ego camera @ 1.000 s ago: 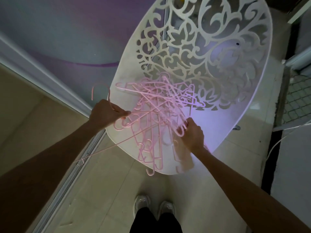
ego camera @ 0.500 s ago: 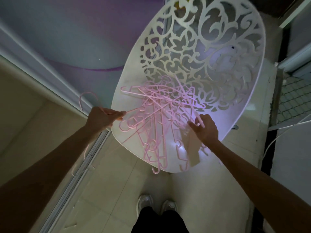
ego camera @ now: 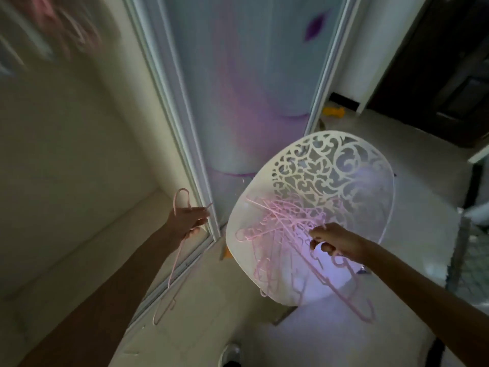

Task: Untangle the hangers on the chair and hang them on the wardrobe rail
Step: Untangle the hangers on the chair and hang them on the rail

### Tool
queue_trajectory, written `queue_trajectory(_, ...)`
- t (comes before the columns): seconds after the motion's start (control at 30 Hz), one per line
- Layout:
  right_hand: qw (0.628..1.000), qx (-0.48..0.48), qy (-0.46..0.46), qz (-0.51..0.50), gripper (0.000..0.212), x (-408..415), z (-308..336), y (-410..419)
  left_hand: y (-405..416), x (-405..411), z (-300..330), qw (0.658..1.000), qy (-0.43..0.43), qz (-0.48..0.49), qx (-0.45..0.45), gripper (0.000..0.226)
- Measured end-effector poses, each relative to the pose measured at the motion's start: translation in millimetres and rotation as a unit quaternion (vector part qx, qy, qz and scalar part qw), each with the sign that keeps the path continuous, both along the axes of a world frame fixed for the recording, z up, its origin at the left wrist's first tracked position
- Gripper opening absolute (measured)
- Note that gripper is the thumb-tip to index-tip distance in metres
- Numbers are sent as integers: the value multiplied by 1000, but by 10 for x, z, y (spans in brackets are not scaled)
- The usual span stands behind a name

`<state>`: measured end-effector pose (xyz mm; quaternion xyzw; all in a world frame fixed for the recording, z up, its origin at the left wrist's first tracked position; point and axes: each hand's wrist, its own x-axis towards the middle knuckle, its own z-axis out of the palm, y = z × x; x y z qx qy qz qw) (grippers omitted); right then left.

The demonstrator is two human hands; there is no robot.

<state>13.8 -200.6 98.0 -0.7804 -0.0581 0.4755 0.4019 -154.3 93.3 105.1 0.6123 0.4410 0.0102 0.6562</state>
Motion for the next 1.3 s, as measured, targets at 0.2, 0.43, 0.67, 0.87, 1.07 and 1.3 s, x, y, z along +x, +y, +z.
queue_trajectory(0.2, 988, 49, -16, 147, 11, -498, 780, 613, 81, -981, 806, 989, -92, 103, -54, 12)
queue_trajectory(0.43, 951, 115, -138, 251, 11, -1119, 1708, 1665, 461, -2011, 1677, 956, -130, 260, -36, 19)
queue_trajectory(0.67, 849, 140, -358, 363, 29, -1758, 2727, 2843, 1288, -2705, 2383, 938, -156, 310, 15, 22)
queue_trajectory(0.87, 811, 171, -417, 374, 18, -2251, 3250, 3844, 2234, -2913, 2804, 935, -199, 293, 30, 21)
queue_trajectory(1.07, 813, 181, -462, 303, 23, -2319, 3571, 4779, 3088, -2908, 3069, 953, -162, 240, 86, 15)
queue_trajectory(1.3, 737, 125, -599, 287, 28, -2115, 3969, 5588, 3625, -2717, 3208, 960, -107, 227, 127, 24)
